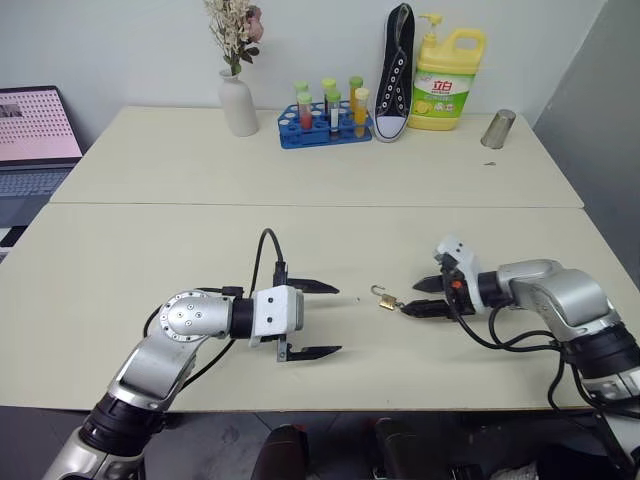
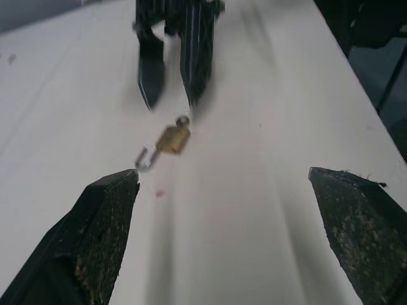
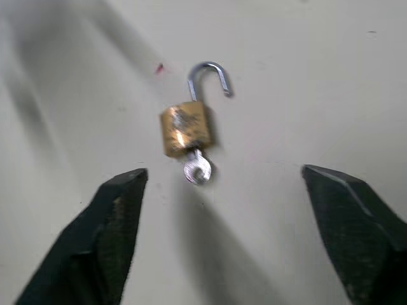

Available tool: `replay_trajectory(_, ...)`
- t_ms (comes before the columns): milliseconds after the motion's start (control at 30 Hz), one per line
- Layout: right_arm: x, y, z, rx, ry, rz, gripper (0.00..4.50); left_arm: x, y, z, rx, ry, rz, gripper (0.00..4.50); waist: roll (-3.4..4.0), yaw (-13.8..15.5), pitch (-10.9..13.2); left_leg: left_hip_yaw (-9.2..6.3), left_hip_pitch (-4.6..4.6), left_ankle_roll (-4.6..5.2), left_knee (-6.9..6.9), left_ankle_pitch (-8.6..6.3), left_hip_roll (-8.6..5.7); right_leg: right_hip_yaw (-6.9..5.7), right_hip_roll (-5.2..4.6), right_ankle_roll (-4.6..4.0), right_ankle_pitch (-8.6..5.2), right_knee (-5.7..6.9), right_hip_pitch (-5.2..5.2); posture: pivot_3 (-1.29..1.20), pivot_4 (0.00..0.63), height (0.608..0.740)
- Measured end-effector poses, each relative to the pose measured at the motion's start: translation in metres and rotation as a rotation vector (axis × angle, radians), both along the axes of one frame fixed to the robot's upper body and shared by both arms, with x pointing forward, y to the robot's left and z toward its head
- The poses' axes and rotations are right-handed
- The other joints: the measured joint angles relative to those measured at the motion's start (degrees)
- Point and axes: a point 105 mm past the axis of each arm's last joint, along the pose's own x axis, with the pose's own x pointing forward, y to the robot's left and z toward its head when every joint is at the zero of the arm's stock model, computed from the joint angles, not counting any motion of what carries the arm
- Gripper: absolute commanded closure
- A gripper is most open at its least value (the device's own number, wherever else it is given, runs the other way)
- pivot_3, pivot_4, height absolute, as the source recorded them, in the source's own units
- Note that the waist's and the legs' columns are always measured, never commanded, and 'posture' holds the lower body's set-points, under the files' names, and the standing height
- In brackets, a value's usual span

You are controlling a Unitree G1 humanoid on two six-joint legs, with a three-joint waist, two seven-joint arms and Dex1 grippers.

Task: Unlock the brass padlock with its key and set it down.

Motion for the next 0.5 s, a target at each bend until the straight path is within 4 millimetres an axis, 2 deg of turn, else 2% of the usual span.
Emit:
replay_trajectory(133, -0.011, -0.003, 0.007, 0.027, -0.112, 0.046, 0.02, -0.001, 0.007, -0.006, 0.024, 0.032, 0.056, 0.0, 0.0, 0.02, 0.01, -0.01, -0.01, 0.0, 0.01, 0.0, 0.01, 0.0, -0.02, 0.0, 0.0, 0.02, -0.01, 0.0, 0.15, 0.74)
replay_trajectory(333, -0.034, -0.001, 0.024, 0.032, -0.318, 0.175, 0.02, -0.001, 0.013, 0.002, -0.008, 0.067, 0.077, 0.0, -0.01, 0.04, 0.01, 0.02, 0.02, 0.0, 0.02, 0.0, 0.0, 0.01, -0.02, 0.02, -0.01, 0.02, 0.01, 0.0, 0.15, 0.74)
replay_trajectory(500, -0.041, -0.001, 0.023, 0.03, -0.343, 0.198, 0.02, -0.006, 0.014, 0.002, -0.01, 0.114, 0.054, 0.0, -0.01, 0.04, 0.01, 0.03, 0.05, -0.01, 0.02, 0.0, 0.01, 0.02, -0.01, 0.02, -0.01, 0.03, 0.01, 0.0, 0.15, 0.74)
